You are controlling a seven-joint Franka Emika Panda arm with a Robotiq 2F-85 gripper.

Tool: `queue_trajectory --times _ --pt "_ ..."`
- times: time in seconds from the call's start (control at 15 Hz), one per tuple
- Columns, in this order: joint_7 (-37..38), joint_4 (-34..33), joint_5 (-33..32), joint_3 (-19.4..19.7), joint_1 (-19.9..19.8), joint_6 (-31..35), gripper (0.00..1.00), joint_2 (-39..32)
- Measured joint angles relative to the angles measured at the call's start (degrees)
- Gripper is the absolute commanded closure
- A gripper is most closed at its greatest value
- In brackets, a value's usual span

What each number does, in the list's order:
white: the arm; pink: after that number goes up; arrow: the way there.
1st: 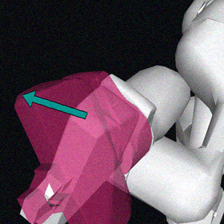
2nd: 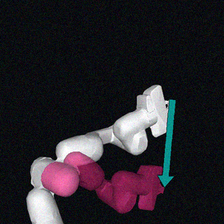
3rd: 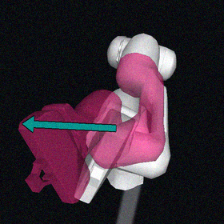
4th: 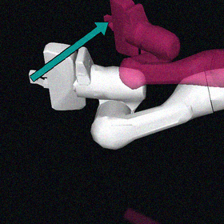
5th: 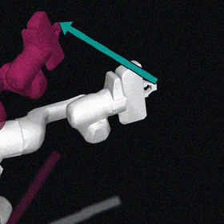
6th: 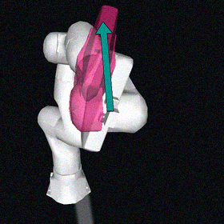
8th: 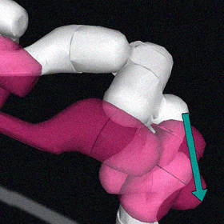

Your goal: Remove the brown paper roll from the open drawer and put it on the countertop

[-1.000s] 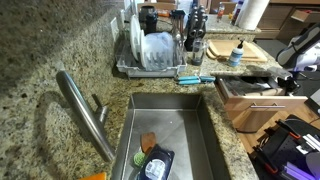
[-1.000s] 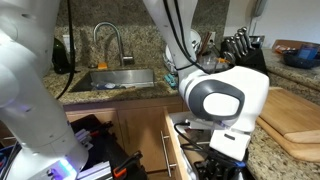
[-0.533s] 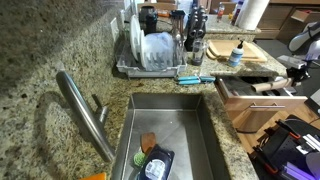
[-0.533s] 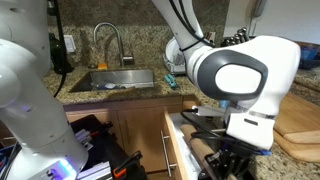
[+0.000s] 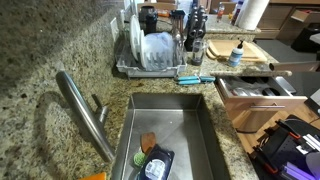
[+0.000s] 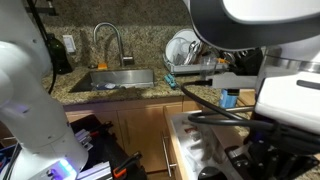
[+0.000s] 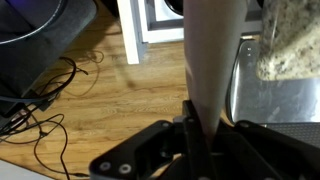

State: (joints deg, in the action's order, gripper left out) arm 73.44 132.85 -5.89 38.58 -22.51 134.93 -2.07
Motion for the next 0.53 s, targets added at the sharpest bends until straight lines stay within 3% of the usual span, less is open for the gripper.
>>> queue_trajectory --times 0.53 --pt "0.4 -0.3 0.4 -0.9 -0.7 0.1 0.99 0.0"
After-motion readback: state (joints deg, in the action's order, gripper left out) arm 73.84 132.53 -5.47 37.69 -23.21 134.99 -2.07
